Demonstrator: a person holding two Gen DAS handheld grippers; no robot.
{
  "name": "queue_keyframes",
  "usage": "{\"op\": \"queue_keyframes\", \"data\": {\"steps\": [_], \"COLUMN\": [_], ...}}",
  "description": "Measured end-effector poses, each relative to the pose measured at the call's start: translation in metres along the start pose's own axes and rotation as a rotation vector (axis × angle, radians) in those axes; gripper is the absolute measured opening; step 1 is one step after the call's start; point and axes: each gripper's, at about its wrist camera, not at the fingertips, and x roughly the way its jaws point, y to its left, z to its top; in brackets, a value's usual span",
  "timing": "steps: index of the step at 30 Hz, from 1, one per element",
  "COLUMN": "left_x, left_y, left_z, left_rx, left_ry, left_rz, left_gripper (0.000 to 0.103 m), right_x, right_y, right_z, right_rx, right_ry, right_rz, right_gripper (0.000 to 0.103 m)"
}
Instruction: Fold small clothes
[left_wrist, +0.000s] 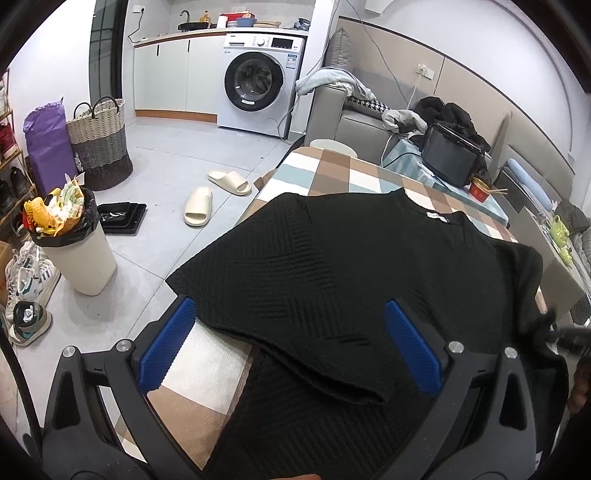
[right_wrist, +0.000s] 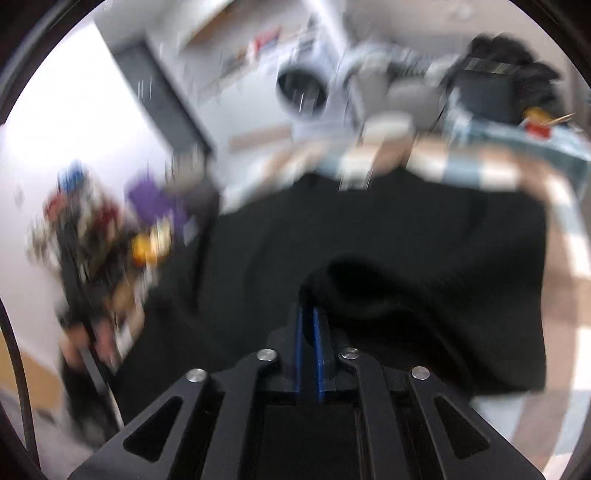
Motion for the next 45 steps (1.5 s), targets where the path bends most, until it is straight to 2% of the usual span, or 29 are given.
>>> {"op": "queue_keyframes", "data": {"steps": [1,2,4,7,10,12,16,22,25,27,28,29,31,34,39,42,43,45], "left_x": [0.001,0.0,0.001,0.003,0.006,0.007,0.007,0.004,0.005,0.005,0.006,0.006,0.007,0.007,0.006,0.003,0.002,0.002], "left_y": [0.0,0.001,0.002,0.004,0.003,0.003,0.0,-0.004,-0.001,0.001,0.003,0.005,0.008,0.011,0.015,0.015,0.015,0.015], "left_z": [0.0,-0.001,-0.002,-0.003,-0.002,-0.002,0.0,-0.001,-0.001,-0.002,-0.002,-0.002,-0.001,0.001,0.003,0.003,0.003,0.003], "left_rx": [0.004,0.005,0.0,-0.009,-0.009,-0.005,0.007,0.02,0.009,0.002,-0.001,-0.005,-0.011,-0.018,-0.024,-0.031,-0.032,-0.028], "left_ry": [0.002,0.003,0.004,0.007,0.012,0.014,0.008,0.002,0.007,0.007,0.008,0.008,0.01,0.005,-0.005,-0.012,-0.013,-0.014], "left_rz": [0.001,0.001,-0.002,-0.01,-0.014,-0.016,-0.017,-0.01,-0.007,-0.004,-0.004,-0.005,-0.005,-0.006,-0.012,-0.014,-0.014,-0.012], "left_gripper": [0.102,0.102,0.102,0.102,0.102,0.102,0.102,0.102,0.102,0.102,0.102,0.102,0.102,0.102,0.102,0.102,0.102,0.102], "right_x": [0.005,0.005,-0.012,-0.051,-0.085,-0.096,-0.092,-0.077,-0.072,-0.063,-0.06,-0.062,-0.071,-0.103,-0.133,-0.114,-0.099,-0.072], "right_y": [-0.002,-0.007,-0.021,-0.049,-0.087,-0.112,-0.14,-0.16,-0.168,-0.167,-0.165,-0.162,-0.154,-0.139,-0.104,-0.068,-0.055,-0.033], "right_z": [-0.006,-0.01,-0.021,-0.037,-0.057,-0.072,-0.079,-0.06,-0.055,-0.047,-0.045,-0.041,-0.029,-0.003,0.062,0.104,0.118,0.135], "right_rx": [0.013,0.035,0.11,0.247,0.46,0.592,0.741,0.716,0.704,0.663,0.649,0.629,0.596,0.559,0.462,0.381,0.342,0.266], "right_ry": [0.03,0.033,-0.004,-0.105,-0.192,-0.228,-0.249,-0.228,-0.224,-0.204,-0.192,-0.195,-0.222,-0.311,-0.423,-0.418,-0.401,-0.336], "right_rz": [-0.015,-0.029,-0.038,-0.06,-0.103,-0.068,-0.031,-0.17,-0.179,-0.198,-0.204,-0.199,-0.199,-0.174,-0.133,-0.061,-0.003,0.075], "right_gripper": [0.022,0.035,0.045,0.045,0.046,0.046,0.046,0.046,0.045,0.026,0.012,0.006,0.006,0.006,0.006,0.006,0.007,0.024]}}
